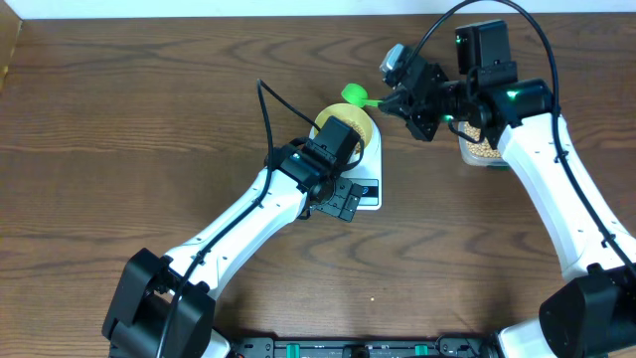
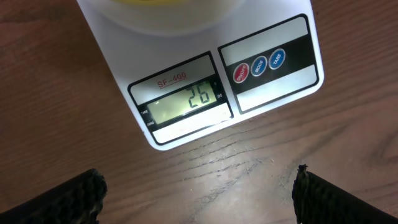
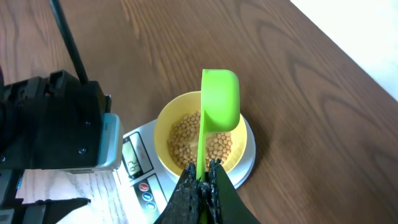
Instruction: Scoop item into bowl and weigh 50g on scale
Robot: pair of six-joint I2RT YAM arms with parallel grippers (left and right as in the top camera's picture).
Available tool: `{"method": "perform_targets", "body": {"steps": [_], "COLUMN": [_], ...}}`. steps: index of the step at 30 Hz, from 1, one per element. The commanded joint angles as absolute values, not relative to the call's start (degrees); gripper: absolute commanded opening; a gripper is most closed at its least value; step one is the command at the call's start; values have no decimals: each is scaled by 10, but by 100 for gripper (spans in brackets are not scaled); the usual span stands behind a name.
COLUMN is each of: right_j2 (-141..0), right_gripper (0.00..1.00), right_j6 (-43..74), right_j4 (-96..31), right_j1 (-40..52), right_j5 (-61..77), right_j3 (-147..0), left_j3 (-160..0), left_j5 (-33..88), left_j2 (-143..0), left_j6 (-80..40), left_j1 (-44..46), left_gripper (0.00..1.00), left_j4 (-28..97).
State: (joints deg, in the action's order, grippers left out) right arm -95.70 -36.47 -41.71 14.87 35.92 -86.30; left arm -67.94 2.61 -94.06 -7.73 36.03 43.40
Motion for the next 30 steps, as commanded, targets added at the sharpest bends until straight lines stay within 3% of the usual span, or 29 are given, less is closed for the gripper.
{"method": "perform_targets", "body": {"steps": [1, 18, 30], "right_j2": [-948, -948, -948], "right_gripper": [1, 1, 1], "right_j6": [-400, -398, -280], "right_j4": [-415, -407, -373], "right_j1": [159, 157, 114], "right_j5": [359, 310, 310], "right_j3": [-874, -874, -874], "left_j3": [-678, -678, -678], "left_j5": [19, 19, 19], "left_j2": [-942, -942, -942], "left_j6": [-83, -83, -83], "left_j1": [361, 361, 361], "left_gripper": [98, 98, 98], "left_j4": [434, 434, 434]}}
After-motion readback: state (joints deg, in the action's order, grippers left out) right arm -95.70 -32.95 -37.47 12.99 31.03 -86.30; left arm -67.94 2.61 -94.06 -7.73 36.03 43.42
